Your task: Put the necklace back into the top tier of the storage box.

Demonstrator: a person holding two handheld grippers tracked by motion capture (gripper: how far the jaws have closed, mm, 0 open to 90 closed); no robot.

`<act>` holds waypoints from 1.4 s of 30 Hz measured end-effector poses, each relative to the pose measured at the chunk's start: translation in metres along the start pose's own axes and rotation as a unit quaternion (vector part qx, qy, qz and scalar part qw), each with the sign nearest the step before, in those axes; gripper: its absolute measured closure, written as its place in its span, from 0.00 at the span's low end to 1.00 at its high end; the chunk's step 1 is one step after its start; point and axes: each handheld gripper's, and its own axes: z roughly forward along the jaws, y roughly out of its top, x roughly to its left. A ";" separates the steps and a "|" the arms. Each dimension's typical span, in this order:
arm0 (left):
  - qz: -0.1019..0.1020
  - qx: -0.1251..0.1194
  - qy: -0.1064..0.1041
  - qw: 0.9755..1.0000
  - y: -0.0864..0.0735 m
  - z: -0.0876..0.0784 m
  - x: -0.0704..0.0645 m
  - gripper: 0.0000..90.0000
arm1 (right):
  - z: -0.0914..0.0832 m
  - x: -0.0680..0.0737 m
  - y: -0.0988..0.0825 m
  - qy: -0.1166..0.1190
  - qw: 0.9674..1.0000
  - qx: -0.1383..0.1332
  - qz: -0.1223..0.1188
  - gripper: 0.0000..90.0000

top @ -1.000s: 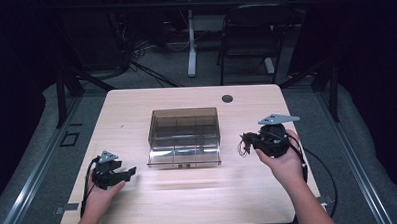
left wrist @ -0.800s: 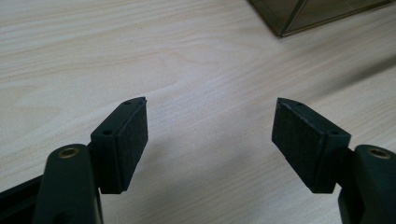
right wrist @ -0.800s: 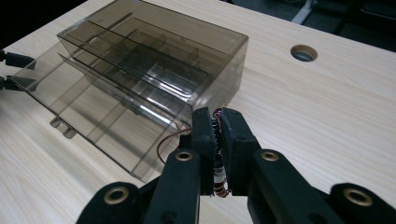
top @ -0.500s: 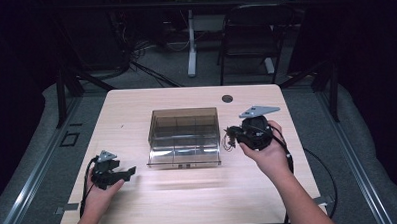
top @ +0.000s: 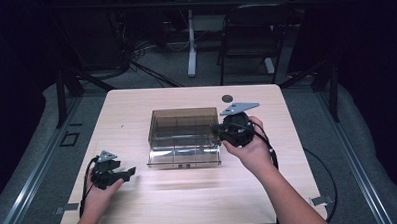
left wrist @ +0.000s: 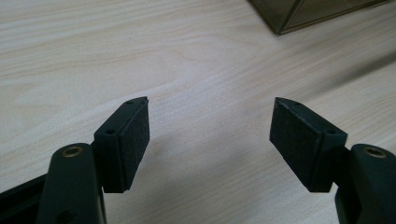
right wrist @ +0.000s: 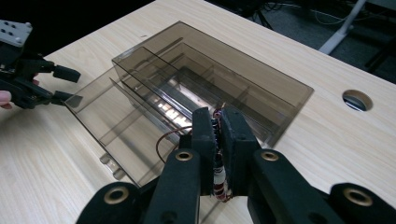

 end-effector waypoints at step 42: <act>0.000 -0.002 0.002 1.000 0.000 -0.001 0.000 0.32 | 0.030 0.051 0.014 0.059 0.997 -0.003 -0.043 0.94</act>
